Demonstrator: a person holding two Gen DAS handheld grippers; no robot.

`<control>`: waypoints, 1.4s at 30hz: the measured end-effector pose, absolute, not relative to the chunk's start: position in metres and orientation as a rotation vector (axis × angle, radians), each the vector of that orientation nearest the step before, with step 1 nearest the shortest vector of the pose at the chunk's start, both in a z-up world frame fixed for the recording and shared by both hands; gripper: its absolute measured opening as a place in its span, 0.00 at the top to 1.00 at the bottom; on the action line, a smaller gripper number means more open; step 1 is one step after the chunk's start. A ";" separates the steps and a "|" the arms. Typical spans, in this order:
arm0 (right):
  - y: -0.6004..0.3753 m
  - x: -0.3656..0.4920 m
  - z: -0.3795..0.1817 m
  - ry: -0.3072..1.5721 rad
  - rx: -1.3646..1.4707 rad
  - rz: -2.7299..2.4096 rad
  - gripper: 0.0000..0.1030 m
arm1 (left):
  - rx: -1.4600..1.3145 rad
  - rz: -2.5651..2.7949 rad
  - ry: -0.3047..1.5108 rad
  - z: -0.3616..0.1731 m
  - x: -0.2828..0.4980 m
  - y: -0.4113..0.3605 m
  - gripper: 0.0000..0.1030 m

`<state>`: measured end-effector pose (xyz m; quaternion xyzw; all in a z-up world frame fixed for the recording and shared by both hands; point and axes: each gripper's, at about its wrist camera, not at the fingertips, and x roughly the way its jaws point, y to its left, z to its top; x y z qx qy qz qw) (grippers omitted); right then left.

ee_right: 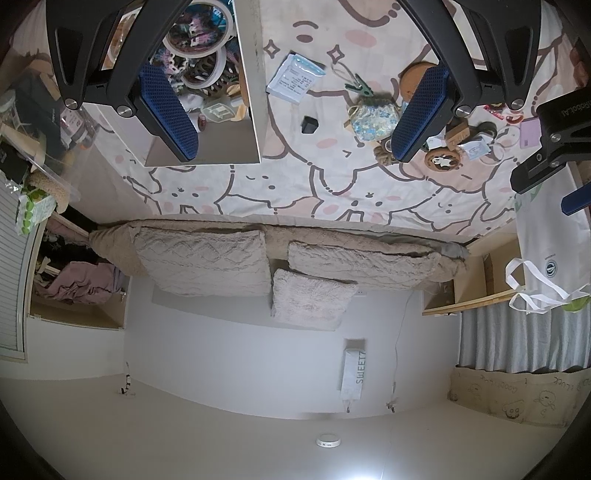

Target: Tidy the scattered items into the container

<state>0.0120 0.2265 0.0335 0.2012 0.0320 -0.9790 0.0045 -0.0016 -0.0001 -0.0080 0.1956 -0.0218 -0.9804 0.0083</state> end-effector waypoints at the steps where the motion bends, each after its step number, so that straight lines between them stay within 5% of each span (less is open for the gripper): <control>1: 0.227 0.011 0.032 0.099 0.634 -3.067 0.00 | 0.613 -3.062 -0.069 -0.010 -0.002 0.000 0.00; 42: 0.209 -0.062 -0.068 0.194 1.090 -2.947 0.00 | 0.968 -2.886 0.004 -0.082 -0.067 -0.017 0.00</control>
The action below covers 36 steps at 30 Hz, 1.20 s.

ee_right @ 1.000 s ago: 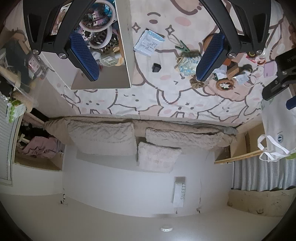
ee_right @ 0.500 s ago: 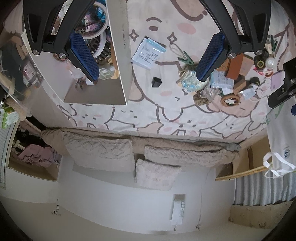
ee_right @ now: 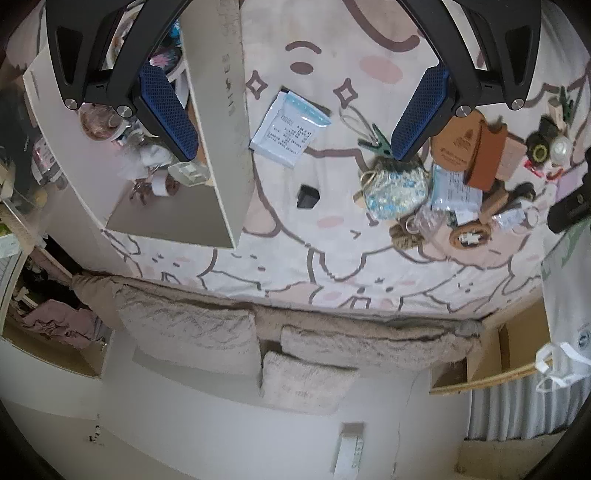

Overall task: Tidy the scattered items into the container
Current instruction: 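Move both tools toward the scattered items on the bed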

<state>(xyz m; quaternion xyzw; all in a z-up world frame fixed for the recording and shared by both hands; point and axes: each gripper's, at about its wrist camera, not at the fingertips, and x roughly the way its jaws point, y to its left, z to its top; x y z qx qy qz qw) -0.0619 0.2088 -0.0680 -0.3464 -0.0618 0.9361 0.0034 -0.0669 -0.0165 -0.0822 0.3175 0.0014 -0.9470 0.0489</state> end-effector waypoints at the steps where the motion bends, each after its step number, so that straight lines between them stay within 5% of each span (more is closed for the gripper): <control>1: 0.208 -0.063 -0.071 -0.197 -1.099 2.930 0.00 | 0.973 -2.881 0.003 -0.084 -0.068 -0.017 0.00; 36: 0.189 -0.105 -0.183 -0.261 -1.531 2.825 0.00 | 1.316 -2.657 0.019 -0.193 -0.118 -0.025 0.00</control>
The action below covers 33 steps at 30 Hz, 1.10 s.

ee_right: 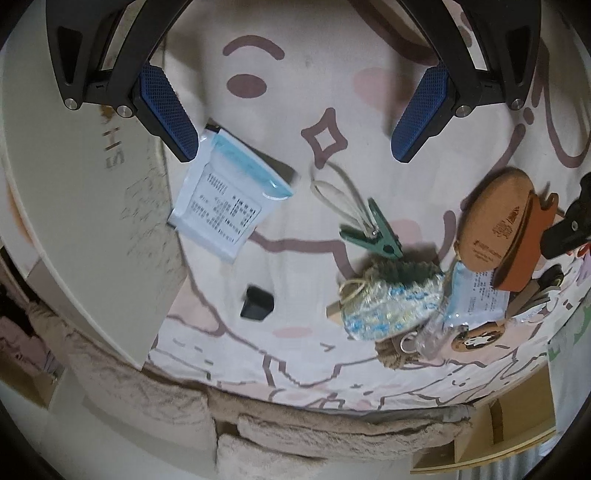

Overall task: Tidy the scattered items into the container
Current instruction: 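Move both tools toward the scattered items on the bed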

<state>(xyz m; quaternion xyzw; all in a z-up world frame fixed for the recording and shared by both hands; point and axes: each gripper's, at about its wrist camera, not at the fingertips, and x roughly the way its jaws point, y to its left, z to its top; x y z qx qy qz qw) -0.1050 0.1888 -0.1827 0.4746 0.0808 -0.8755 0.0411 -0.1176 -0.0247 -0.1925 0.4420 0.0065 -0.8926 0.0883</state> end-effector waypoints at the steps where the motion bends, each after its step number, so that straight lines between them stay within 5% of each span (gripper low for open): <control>1: 0.190 -0.106 -0.186 0.240 1.464 -2.677 0.00 | 1.325 -2.655 0.031 -0.196 -0.119 -0.025 0.00; 33: 0.194 -0.108 -0.207 0.152 1.418 -2.684 0.00 | 1.324 -2.667 0.038 -0.238 -0.131 -0.024 0.00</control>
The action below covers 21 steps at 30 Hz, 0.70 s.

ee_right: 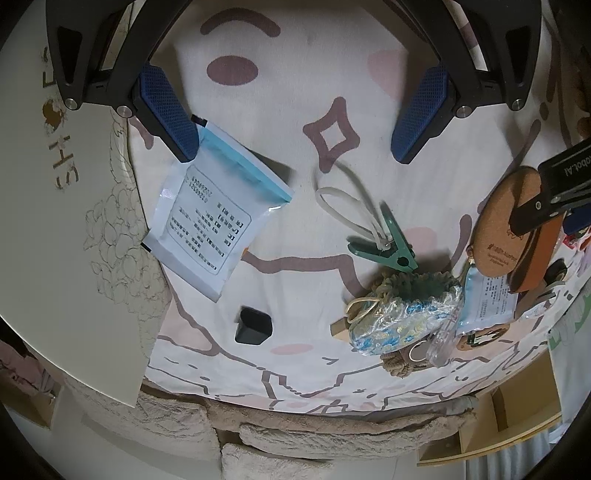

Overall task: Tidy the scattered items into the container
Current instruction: 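Move both tools toward the scattered items on the bed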

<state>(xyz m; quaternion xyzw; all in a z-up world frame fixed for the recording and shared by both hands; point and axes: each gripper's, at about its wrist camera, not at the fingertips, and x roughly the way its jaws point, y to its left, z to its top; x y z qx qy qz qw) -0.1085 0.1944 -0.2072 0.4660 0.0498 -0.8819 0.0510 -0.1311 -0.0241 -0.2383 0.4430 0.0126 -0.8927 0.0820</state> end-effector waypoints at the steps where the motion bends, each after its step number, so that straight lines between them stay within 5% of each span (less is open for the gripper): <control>1: 0.195 -0.108 -0.207 0.152 1.416 -2.686 0.00 | 1.322 -2.669 0.036 -0.238 -0.131 -0.024 0.00; 14: 0.196 -0.108 -0.211 0.143 1.397 -2.695 0.00 | 1.296 -2.684 0.026 -0.238 -0.128 -0.020 0.00; 21: 0.197 -0.107 -0.212 0.126 1.392 -2.691 0.00 | 1.302 -2.763 0.012 -0.234 -0.124 -0.011 0.30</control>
